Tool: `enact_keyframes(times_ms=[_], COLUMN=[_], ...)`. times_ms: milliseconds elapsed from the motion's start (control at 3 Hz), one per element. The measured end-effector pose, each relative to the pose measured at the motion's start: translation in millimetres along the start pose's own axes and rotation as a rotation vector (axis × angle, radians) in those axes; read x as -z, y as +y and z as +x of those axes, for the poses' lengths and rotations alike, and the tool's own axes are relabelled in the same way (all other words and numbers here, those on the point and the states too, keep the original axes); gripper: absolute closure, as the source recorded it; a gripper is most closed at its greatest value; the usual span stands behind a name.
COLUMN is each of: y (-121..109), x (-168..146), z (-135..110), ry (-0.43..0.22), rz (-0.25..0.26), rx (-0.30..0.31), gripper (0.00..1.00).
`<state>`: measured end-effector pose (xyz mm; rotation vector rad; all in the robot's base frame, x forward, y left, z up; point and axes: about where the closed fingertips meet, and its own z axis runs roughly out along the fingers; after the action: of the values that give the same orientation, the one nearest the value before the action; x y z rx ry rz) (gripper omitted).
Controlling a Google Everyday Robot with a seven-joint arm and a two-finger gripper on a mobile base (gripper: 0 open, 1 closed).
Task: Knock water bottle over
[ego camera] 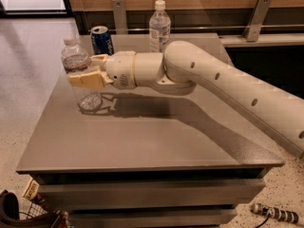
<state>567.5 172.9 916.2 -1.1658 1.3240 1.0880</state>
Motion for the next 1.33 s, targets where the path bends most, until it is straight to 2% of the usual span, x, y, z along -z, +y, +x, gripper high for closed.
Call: enact_keyframes(times_ms=[667, 1000, 1333], y=[-0.9, 3.5, 13.6], x=[26.0, 36.2, 43.1], z=[-13.6, -24.4, -30.9], ry=[0.108, 0.215, 0.373], rz=[0.060, 0.104, 0.139], rx=[0.013, 0.051, 0.100], gripper=[1.00, 1.00, 1.00])
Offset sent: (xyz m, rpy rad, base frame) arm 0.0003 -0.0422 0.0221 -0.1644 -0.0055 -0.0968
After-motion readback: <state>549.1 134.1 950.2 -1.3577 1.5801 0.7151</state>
